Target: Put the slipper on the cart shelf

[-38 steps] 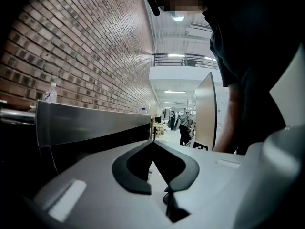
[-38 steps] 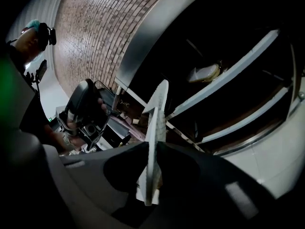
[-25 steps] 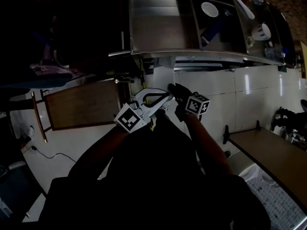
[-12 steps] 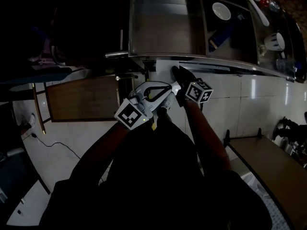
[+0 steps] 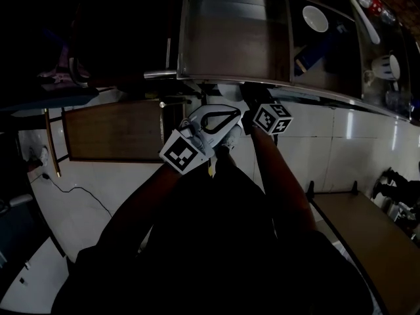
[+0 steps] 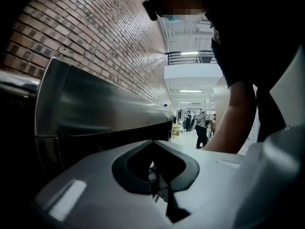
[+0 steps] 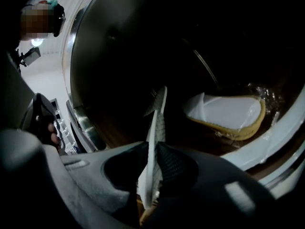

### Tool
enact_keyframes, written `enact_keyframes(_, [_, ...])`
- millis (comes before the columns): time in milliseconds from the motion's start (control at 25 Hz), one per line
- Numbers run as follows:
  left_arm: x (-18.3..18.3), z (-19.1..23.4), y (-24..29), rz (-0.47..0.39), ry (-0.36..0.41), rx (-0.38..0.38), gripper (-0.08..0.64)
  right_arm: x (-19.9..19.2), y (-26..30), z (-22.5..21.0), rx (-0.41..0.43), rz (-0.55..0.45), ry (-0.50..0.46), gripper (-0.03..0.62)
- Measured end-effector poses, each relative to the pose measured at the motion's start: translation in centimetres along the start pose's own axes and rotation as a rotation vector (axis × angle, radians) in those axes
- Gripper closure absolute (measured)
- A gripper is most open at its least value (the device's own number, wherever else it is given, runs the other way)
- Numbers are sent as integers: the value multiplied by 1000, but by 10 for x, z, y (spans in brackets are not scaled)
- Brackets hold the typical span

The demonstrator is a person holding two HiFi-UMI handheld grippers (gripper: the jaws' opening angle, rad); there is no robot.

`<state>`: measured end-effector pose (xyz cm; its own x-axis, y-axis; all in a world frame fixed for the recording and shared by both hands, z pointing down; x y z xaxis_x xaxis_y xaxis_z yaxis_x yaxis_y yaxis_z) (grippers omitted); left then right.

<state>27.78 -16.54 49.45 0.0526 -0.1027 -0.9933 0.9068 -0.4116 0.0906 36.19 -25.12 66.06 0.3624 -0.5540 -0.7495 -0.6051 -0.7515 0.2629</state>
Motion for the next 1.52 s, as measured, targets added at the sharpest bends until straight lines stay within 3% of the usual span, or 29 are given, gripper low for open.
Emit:
enact_keyframes(560, [-11,6,-3,42,-25,44,557,27,26,-14,-9,-44,-70,532])
enact_keyframes(800, [-14,7,-2,44,-32,60,557,32,37,-20,6,-18,-94,529])
enact_keyframes(920, [-14,8,-4,54,-24,62,557,31,37,-22,-52,23,-152,525])
enact_keyframes(1080, [-12,7,-3,52,-27,67,557,32,34,-25,-172,55,-296,497])
enact_keyframes(1200, [-11,7,-4,50,-20,67,557,41,35,-21,-216,53,-387,488])
enact_keyframes(1320, [-11,7,-6,50,-18,71,557,44,35,-19,-227,48,-389,470])
enact_keyframes(1520, [-9,10,-10,42,-31,83,557,49,26,-24,-281,36,-387,380])
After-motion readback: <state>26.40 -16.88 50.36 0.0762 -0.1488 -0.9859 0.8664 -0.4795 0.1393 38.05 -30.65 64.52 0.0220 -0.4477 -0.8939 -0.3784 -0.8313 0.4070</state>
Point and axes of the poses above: the fingertips, and each gripper's own axes: y forward along the fingers, z to its left, x out of its top, the point moved 3 cm from there along -y, backward along the fingers, and after that the axes turned 2 degrees about x, right-handed, at the moved point
